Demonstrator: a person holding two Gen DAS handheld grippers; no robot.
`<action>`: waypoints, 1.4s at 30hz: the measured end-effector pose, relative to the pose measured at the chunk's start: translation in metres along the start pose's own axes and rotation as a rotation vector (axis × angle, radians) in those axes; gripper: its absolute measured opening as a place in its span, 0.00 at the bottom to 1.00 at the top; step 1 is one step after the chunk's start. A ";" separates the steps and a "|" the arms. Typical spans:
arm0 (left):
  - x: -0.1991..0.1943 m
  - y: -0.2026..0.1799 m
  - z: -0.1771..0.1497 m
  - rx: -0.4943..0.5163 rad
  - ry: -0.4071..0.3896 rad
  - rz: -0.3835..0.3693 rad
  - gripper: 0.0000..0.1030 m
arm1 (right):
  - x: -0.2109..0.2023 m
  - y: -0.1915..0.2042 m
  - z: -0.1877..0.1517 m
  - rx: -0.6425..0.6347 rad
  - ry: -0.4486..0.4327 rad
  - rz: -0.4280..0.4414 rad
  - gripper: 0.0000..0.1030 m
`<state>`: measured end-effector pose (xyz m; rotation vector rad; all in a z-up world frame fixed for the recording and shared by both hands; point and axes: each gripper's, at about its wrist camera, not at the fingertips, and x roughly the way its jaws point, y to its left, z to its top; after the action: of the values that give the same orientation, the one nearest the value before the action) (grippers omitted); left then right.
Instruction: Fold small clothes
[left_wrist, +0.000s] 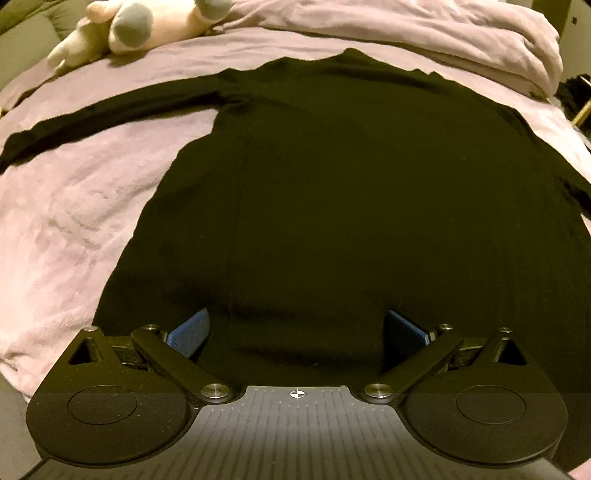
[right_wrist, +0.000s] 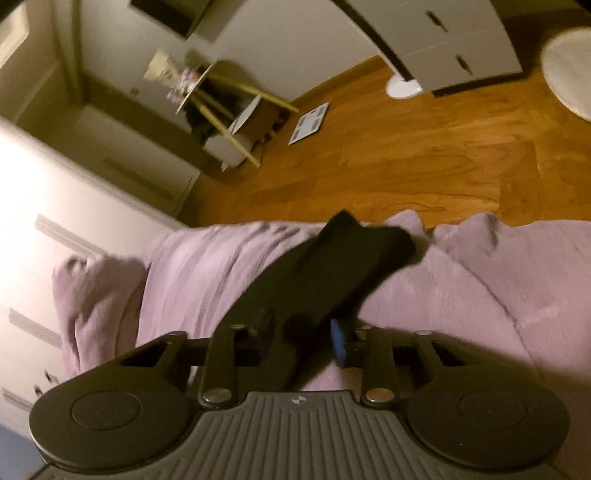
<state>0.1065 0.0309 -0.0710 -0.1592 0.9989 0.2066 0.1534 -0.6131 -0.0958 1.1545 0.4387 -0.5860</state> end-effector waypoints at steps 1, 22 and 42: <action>0.001 0.001 0.000 0.003 0.001 -0.004 1.00 | 0.004 -0.003 0.002 0.013 0.003 -0.009 0.10; -0.010 0.028 0.023 -0.021 -0.072 -0.086 1.00 | -0.086 0.188 -0.378 -1.731 0.243 0.436 0.20; 0.085 -0.107 0.129 -0.078 0.110 -0.538 0.74 | -0.098 0.107 -0.267 -1.085 0.303 0.247 0.50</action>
<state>0.2825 -0.0348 -0.0699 -0.5060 1.0228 -0.2577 0.1387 -0.3127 -0.0527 0.2294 0.7335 0.0899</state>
